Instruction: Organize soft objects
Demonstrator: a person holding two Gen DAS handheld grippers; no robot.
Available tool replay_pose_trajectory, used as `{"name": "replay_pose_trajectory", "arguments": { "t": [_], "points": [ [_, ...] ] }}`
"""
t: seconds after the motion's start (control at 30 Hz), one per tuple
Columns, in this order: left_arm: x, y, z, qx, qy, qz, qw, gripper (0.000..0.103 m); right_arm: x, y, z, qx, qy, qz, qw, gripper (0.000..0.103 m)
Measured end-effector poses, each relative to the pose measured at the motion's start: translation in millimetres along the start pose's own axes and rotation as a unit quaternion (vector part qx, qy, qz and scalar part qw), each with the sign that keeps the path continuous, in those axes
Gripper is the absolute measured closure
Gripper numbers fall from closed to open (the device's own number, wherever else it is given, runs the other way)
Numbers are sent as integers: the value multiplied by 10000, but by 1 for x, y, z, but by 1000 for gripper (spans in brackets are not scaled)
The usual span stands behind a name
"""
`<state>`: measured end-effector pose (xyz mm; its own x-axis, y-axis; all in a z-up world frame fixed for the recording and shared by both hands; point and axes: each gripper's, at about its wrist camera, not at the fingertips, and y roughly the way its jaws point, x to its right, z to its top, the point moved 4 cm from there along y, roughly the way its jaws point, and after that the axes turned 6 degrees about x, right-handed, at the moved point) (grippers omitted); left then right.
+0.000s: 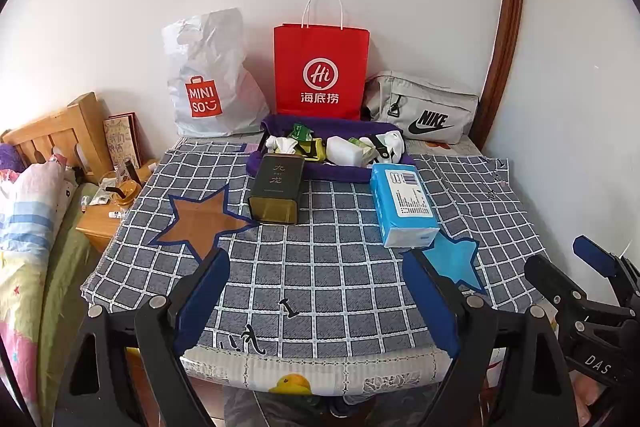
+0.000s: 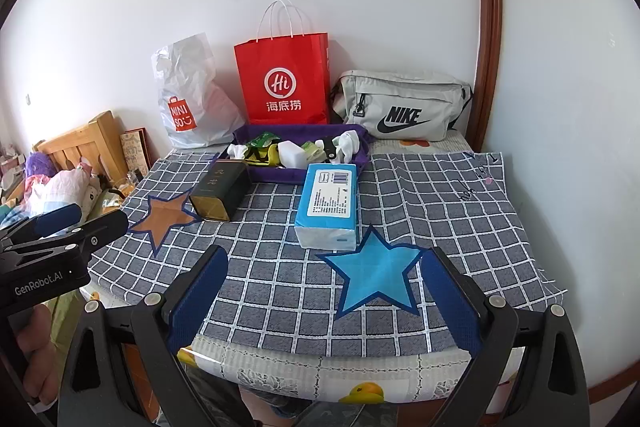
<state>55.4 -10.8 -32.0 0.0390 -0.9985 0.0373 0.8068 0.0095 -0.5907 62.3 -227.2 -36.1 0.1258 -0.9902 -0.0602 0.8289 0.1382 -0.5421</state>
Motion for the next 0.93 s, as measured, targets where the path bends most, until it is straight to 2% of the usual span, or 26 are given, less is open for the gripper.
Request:
{"name": "replay_pose_trajectory", "arguments": {
  "t": [0.87, 0.93],
  "points": [
    [-2, 0, 4, 18, -25, 6, 10000, 15, -2, -3, 3, 62, -9, 61, 10000, 6],
    [-1, 4, 3, 10, -14, -34, 10000, 13, -2, 1, 3, 47, -11, 77, 10000, 6]
  ]
}}
